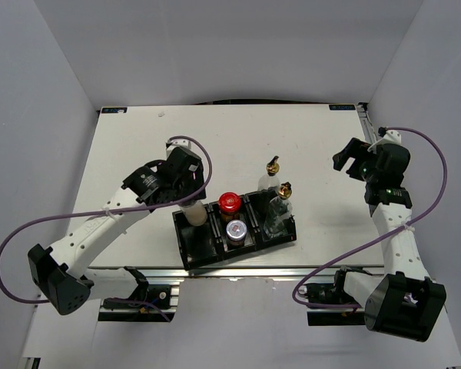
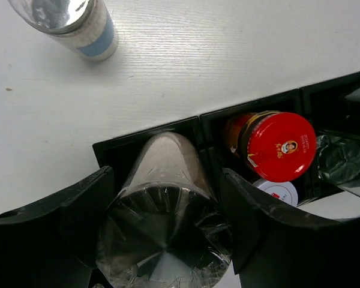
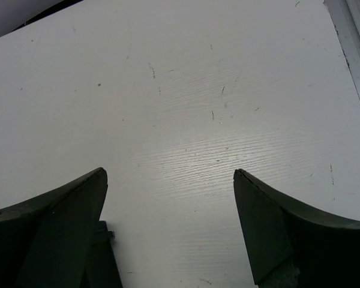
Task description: Organize the condiment bottles
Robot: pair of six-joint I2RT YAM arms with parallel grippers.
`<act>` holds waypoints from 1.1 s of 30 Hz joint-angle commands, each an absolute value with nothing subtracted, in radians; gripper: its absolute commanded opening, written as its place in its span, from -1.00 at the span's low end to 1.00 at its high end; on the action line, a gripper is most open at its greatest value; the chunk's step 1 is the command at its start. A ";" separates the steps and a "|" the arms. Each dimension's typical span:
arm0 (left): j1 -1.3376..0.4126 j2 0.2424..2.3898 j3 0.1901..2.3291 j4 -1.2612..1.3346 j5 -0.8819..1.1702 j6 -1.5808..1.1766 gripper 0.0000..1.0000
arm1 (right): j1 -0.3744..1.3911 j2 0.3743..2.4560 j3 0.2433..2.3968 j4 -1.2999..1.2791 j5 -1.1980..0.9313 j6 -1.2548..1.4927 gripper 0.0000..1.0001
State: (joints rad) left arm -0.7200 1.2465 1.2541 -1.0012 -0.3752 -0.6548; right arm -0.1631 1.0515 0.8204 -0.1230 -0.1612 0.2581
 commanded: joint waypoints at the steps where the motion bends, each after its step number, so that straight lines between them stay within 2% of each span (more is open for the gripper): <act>1: -0.719 1.221 1.213 -0.956 -0.315 -0.661 -0.99 | -0.167 1.035 0.825 -0.083 -0.175 0.253 0.79; 5: -0.719 1.221 1.206 -0.959 -0.269 -0.661 -1.00 | -0.167 1.031 0.825 -0.084 -0.181 0.255 0.79; 11: -0.718 1.187 1.239 -1.035 -0.307 -0.672 -1.00 | -0.167 1.026 0.822 -0.081 -0.181 0.255 0.79; 19: -0.718 1.203 1.134 -0.885 -0.365 -0.706 -0.94 | -0.167 1.023 0.822 -0.083 -0.198 0.253 0.79; 28: -0.721 1.232 1.072 -0.816 -0.474 -0.704 -0.75 | -0.167 1.014 0.819 -0.077 -0.212 0.245 0.79; 31: -0.726 1.224 1.045 -0.789 -0.502 -0.683 -0.53 | -0.167 1.011 0.824 -0.072 -0.247 0.238 0.79; 33: -0.726 1.230 1.020 -0.770 -0.492 -0.677 -0.46 | -0.167 1.006 0.821 -0.049 -0.274 0.226 0.79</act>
